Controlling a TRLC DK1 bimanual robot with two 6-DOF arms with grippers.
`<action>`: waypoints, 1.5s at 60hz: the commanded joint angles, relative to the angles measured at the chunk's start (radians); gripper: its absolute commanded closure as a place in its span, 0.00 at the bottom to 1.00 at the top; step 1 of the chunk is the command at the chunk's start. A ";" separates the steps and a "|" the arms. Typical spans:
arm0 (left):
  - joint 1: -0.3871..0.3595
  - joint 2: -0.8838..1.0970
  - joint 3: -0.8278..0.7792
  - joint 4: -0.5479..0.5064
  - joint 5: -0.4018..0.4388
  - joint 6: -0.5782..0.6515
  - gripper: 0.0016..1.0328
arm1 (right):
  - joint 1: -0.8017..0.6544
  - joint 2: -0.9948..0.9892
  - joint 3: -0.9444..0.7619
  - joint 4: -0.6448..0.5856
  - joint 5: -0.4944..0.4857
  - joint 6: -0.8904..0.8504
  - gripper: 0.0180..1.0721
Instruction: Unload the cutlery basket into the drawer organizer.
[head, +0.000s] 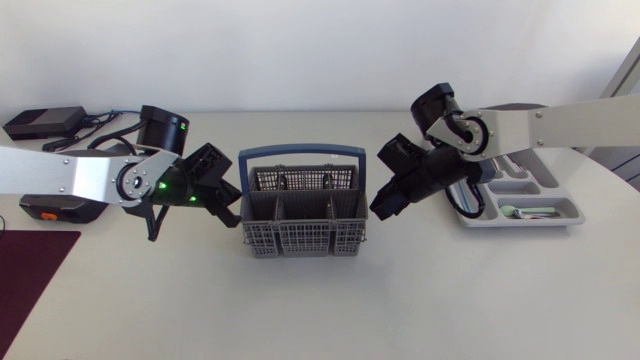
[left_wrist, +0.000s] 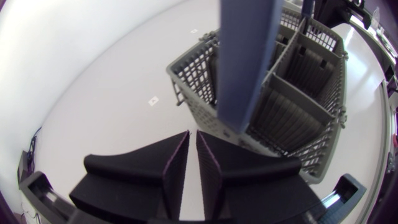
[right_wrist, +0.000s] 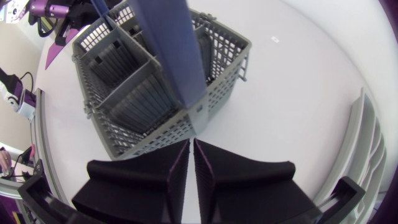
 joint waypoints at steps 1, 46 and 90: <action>0.043 0.003 -0.031 0.007 0.011 0.033 0.86 | -0.031 0.001 -0.030 0.016 0.037 0.020 0.87; 0.116 -0.364 -0.161 -0.130 0.031 -0.009 0.04 | -0.140 -0.306 -0.203 0.093 0.160 0.015 0.04; 0.099 -0.719 -0.279 -0.185 -0.179 -0.176 0.04 | -0.324 -0.657 -0.383 0.087 0.159 -0.023 0.04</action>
